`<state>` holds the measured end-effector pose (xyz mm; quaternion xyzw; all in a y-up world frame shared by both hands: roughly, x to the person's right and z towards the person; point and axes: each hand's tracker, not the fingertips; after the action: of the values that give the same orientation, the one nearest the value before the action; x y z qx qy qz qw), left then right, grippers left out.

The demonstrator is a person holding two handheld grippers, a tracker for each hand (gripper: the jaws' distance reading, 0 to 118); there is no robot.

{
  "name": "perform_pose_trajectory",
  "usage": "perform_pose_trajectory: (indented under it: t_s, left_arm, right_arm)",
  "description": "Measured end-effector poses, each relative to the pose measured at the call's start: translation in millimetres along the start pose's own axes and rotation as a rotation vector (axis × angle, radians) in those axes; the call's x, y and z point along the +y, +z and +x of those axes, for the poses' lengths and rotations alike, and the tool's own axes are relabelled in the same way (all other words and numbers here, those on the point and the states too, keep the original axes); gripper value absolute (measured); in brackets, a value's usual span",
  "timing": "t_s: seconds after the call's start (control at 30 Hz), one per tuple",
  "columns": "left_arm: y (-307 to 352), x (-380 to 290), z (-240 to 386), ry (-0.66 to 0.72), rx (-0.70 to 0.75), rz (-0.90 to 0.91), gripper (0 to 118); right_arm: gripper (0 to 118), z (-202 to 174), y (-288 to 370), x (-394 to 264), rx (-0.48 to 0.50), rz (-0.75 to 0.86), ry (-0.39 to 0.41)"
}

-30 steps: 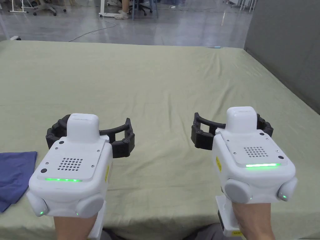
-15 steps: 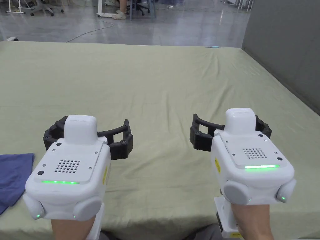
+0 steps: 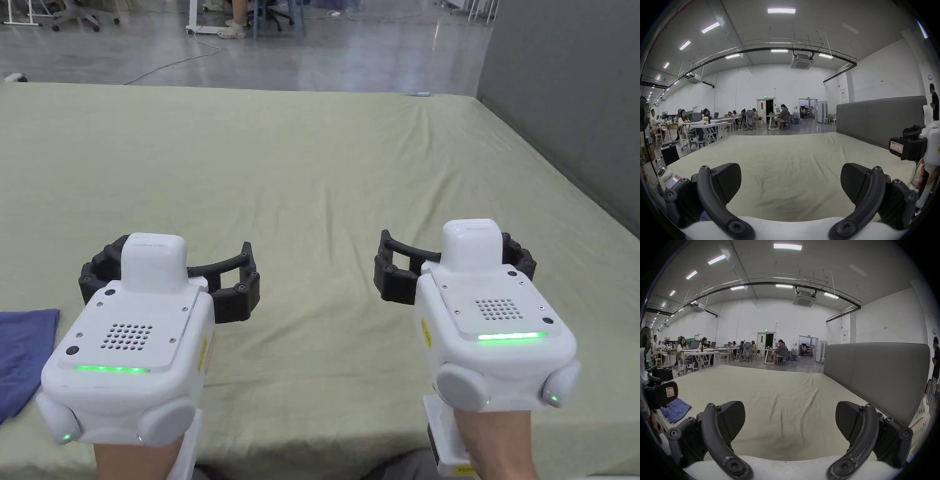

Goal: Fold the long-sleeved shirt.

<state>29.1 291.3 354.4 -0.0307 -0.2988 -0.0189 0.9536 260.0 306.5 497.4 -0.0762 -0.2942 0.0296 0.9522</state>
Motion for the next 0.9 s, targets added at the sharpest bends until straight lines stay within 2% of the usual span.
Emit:
perform_pose_trajectory:
  t_s: [0.37,0.77,0.83,0.9]
  left_arm:
    - [1.4,0.4,-3.0,0.000,0.009,0.000,118]
    - [1.4,1.3,-3.9,0.013,0.002,0.001,118]
    - [1.5,2.8,-3.1,0.001,0.007,0.005,118]
    - [0.7,4.0,-3.1,-0.011,0.008,0.003,118]
  right_arm:
    - [112,-2.2,1.5,1.8,-0.010,0.004,0.015]
    - [112,0.4,1.0,1.8,0.001,-0.013,-0.024]
    - [112,-1.8,-1.7,4.7,-0.009,-0.080,-0.073]
    - [112,-9.0,-8.4,15.9,-0.131,-0.255,-0.120]
